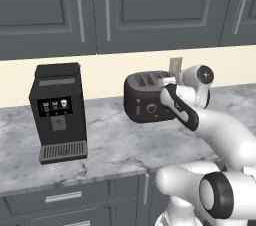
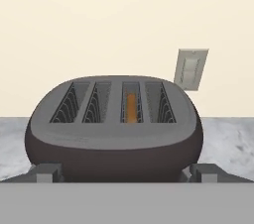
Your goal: Start the toaster. Once the lever pops up, take the bread to the plate on the dining counter.
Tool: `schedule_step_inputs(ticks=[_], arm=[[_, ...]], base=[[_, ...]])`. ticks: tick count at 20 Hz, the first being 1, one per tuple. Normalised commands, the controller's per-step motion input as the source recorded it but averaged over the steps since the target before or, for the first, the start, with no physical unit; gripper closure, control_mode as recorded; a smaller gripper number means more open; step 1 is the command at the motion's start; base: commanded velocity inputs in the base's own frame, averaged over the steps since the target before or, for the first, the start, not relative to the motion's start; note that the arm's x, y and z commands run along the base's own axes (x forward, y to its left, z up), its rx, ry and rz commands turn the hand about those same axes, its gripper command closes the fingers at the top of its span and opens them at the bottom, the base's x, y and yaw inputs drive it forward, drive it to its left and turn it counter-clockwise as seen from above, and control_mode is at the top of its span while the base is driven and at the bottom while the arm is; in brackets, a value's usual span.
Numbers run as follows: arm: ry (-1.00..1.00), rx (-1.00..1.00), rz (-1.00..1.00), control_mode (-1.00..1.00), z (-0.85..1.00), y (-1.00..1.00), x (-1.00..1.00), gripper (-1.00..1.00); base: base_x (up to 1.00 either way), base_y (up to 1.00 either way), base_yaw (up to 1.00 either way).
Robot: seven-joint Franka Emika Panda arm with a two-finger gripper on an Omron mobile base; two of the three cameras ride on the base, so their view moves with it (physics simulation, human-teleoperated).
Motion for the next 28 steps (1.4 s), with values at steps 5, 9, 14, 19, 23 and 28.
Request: schedule_step_inputs(ticks=[5, 9, 14, 19, 23, 28], arm=[[0.0, 0.0, 0.0, -1.0, 0.0, 0.0, 0.27, -1.0], [0.0, 0.0, -0.01, -1.0, 0.0, 0.0, 0.23, -1.0], [0.0, 0.0, -0.01, -1.0, 0.0, 0.0, 0.25, -1.0], [0.0, 0.0, -0.01, -1.0, 0.0, 0.0, 0.16, -1.0], [0.0, 0.0, 0.0, -1.0, 0.0, 0.0, 0.15, -1.0], [0.0, 0.0, 0.0, -1.0, -0.02, 0.0, 0.11, -1.0]], base=[[0.0, 0.0, 0.0], [0.0, 0.0, 0.0], [0.0, 0.0, 0.0], [0.0, 0.0, 0.0], [0.0, 0.0, 0.0], [0.0, 0.0, 0.0]])
